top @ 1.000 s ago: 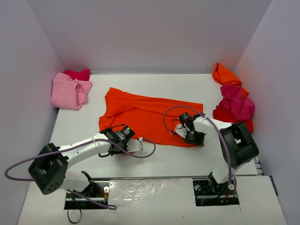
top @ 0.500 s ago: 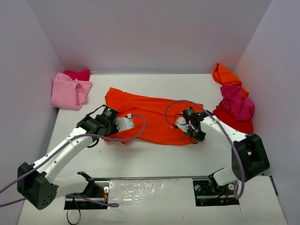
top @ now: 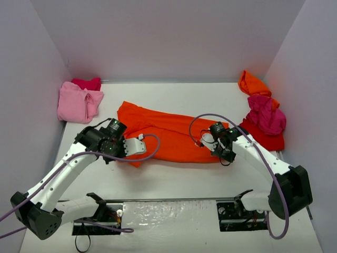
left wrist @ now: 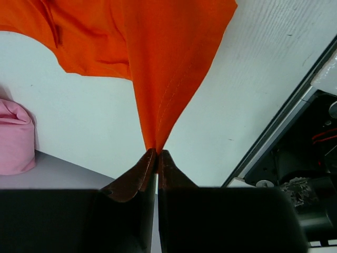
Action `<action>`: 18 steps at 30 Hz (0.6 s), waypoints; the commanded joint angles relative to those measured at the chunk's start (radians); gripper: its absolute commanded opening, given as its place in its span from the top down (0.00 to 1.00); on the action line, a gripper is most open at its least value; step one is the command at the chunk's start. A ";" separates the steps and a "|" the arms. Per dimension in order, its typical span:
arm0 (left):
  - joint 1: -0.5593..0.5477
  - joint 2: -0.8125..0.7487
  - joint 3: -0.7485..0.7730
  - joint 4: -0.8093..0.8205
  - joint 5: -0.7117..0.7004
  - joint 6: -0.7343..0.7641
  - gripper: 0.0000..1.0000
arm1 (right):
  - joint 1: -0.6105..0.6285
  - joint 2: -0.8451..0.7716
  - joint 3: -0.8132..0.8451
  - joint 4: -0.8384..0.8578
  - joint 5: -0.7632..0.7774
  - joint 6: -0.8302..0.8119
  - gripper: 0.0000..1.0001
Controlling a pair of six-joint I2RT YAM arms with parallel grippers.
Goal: Fold and stack the t-shirts
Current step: Fold the other side of the tshirt into a rectangle
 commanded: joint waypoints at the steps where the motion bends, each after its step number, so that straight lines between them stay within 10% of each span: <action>1: 0.012 -0.029 0.083 -0.115 0.046 0.007 1.00 | 0.016 -0.059 0.035 -0.104 -0.001 0.016 1.00; 18: 0.008 0.311 0.292 0.257 -0.202 0.130 1.00 | -0.051 0.300 0.333 0.093 0.055 -0.076 1.00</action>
